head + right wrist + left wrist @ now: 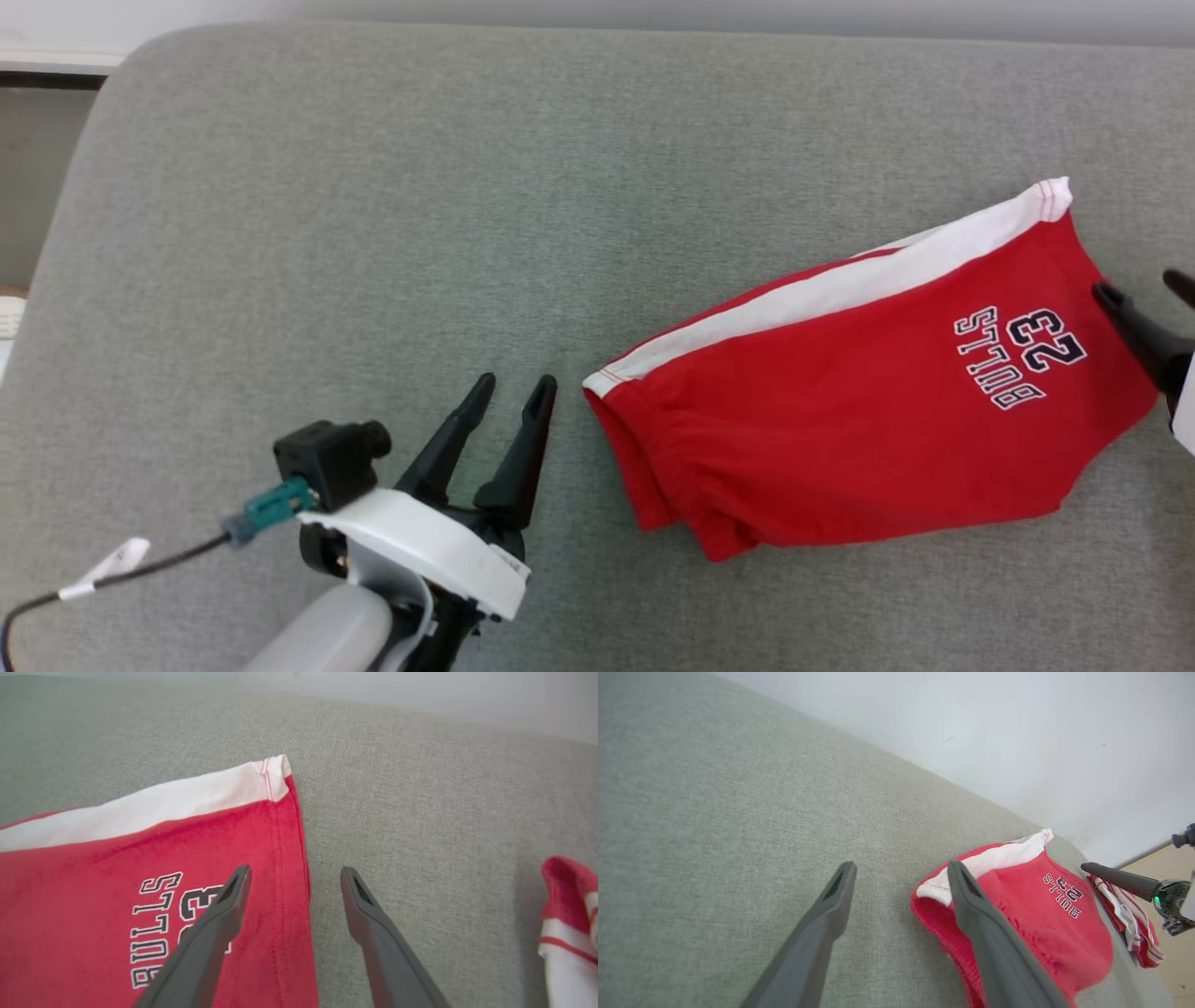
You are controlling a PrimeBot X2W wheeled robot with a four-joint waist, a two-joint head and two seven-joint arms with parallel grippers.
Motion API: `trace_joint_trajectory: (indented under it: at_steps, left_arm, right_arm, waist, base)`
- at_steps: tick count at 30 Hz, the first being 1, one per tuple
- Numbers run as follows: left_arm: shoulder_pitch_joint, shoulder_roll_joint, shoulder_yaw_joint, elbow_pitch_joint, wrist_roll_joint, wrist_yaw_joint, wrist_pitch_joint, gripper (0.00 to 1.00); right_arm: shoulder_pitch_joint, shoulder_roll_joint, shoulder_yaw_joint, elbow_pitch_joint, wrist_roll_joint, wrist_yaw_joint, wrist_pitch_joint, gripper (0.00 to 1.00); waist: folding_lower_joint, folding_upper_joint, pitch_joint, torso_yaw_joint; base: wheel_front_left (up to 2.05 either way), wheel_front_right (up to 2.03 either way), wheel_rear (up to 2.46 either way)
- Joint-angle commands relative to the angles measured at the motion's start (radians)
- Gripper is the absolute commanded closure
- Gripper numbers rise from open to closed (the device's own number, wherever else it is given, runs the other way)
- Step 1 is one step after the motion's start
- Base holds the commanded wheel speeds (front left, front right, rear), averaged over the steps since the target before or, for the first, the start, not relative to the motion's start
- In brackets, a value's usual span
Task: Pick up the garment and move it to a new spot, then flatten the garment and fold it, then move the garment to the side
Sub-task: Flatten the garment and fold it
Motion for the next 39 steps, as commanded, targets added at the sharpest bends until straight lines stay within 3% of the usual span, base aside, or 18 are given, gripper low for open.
trace_joint_trajectory:
  at_steps: [1, 10, 18, 19, 21, 28, 39]
  left_arm:
    - [0.016, -0.007, 0.001, -0.002, 0.015, 0.006, -0.016, 0.00]
    - [0.035, -0.072, 0.067, -0.029, 0.175, 0.018, -0.063, 0.00]
    - [0.074, -0.146, 0.151, -0.030, 0.281, -0.037, -0.063, 0.00]
    - [0.079, -0.156, 0.157, -0.024, 0.291, -0.046, -0.063, 0.00]
    - [0.084, -0.170, 0.169, -0.013, 0.316, -0.059, -0.063, 0.00]
    - [0.120, -0.204, 0.223, 0.017, 0.376, -0.096, -0.063, 0.00]
    - [0.225, -0.222, 0.309, 0.053, 0.503, -0.119, -0.063, 0.00]
  right_arm:
    - [0.017, -0.013, 0.003, 0.001, 0.015, -0.003, 0.015, 0.00]
    - [0.028, -0.062, 0.030, 0.044, 0.019, -0.003, 0.077, 0.00]
    - [0.006, -0.024, 0.045, 0.098, 0.030, -0.002, 0.087, 0.00]
    - [0.006, -0.015, 0.047, 0.105, 0.037, -0.001, 0.089, 0.12]
    - [0.006, -0.004, 0.056, 0.112, 0.047, -0.001, 0.089, 1.00]
    - [0.009, 0.026, 0.050, 0.109, 0.100, 0.000, 0.068, 1.00]
    - [0.041, 0.013, -0.042, 0.135, 0.136, -0.001, -0.027, 1.00]
  waist:
    - [0.0000, 0.0000, -0.001, 0.009]
    - [0.0000, 0.0000, 0.009, 0.057]
    - [0.0000, 0.0000, 0.020, 0.108]
    - [0.0000, 0.0000, 0.020, 0.114]
    - [0.0000, 0.0000, 0.017, 0.123]
    - [0.0000, 0.0000, -0.005, 0.109]
    - [0.0000, 0.0000, -0.076, -0.019]
  base:
    - [0.00, 0.00, 0.00]
    - [0.00, 0.00, 0.00]
    - [0.00, 0.00, 0.00]
    - [0.00, 0.00, 0.00]
    - [0.00, 0.00, 0.00]
    - [0.00, 0.00, 0.00]
    - [0.00, 0.00, 0.00]
